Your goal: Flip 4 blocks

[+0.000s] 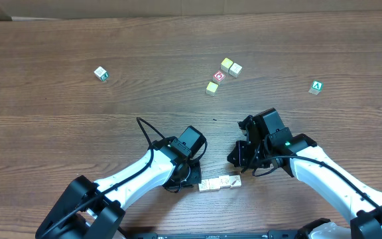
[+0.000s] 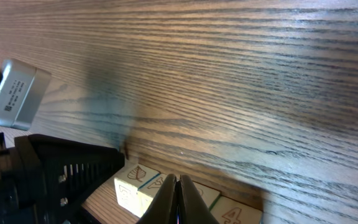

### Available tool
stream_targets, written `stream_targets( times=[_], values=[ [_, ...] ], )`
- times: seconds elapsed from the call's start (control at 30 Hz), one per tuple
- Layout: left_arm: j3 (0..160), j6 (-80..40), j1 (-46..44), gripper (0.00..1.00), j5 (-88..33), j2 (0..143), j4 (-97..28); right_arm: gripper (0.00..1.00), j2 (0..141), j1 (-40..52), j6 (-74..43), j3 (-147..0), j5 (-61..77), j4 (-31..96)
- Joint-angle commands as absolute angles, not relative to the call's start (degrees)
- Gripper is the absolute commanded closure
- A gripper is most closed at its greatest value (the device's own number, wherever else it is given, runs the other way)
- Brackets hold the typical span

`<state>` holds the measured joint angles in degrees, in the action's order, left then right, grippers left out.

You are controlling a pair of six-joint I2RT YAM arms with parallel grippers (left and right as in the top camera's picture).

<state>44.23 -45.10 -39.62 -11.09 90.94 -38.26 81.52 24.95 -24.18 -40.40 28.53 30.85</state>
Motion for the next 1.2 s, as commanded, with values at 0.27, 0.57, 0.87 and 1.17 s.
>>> stream_targets(
  times=[0.27, 0.57, 0.87, 1.17],
  values=[
    [44.1, -46.3, -39.3, 0.96, -9.9, 91.5, -38.0, 0.96, 86.3, 30.8, -30.4, -41.9, 27.8, 25.0],
    [44.1, -46.3, -39.3, 0.96, -9.9, 91.5, -38.2, 0.96, 86.3, 30.8, -34.8, -41.9, 22.8, 27.7],
    [44.1, -46.3, -39.3, 0.96, -9.9, 91.5, -38.1, 0.96, 86.3, 30.8, -39.3, -41.9, 21.9, 29.5],
    [44.1, -46.3, -39.3, 0.96, -9.8, 91.5, -38.1, 0.96, 86.3, 34.3, -39.3, -41.9, 21.9, 30.1]
  ],
)
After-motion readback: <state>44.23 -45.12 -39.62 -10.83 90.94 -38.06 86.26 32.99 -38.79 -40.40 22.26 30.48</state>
